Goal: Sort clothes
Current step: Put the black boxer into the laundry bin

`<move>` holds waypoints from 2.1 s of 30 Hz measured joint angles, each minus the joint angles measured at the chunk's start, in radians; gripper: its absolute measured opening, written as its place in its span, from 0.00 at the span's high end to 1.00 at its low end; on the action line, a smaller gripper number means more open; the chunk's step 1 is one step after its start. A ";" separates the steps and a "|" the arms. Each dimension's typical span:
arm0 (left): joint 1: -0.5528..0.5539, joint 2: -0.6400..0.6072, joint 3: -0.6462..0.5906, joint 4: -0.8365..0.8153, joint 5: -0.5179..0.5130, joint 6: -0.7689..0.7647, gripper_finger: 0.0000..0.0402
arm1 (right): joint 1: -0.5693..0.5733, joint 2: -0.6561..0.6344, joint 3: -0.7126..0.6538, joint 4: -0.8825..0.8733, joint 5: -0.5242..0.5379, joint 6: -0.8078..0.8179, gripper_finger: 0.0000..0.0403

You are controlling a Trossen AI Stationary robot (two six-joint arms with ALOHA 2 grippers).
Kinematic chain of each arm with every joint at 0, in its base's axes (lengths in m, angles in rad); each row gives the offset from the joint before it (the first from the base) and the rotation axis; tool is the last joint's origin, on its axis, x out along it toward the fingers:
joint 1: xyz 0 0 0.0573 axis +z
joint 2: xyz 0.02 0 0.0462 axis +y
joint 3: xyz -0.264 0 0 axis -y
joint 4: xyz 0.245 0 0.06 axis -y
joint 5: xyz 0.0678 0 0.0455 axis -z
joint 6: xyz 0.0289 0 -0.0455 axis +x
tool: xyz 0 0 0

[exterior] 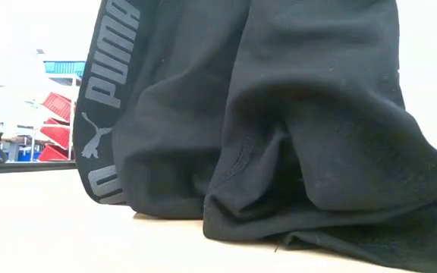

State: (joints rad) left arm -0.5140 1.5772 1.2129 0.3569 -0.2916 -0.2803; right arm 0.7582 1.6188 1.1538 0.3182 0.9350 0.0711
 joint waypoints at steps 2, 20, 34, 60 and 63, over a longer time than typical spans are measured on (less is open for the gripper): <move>0.001 0.000 0.000 0.000 0.000 0.000 0.99 | 0.000 0.000 0.000 -0.004 0.000 0.003 0.48; 0.006 -0.005 0.001 -0.208 0.003 0.107 0.67 | 0.046 -0.024 -0.001 -0.018 -0.048 -0.029 1.00; -0.034 -0.019 -0.001 -0.294 0.104 0.052 0.55 | 0.303 -0.144 0.000 -0.188 -0.050 0.068 1.00; -0.078 0.552 0.102 0.051 0.047 -0.081 0.55 | 0.470 -0.081 0.000 -0.774 -0.086 1.046 1.00; -0.083 0.584 0.128 0.042 0.047 -0.080 0.55 | 0.464 -0.081 0.000 -0.775 -0.091 1.045 1.00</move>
State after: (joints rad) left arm -0.5973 2.1612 1.3405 0.3992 -0.2450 -0.3605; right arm 1.2222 1.5379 1.1538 -0.4568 0.8443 1.1164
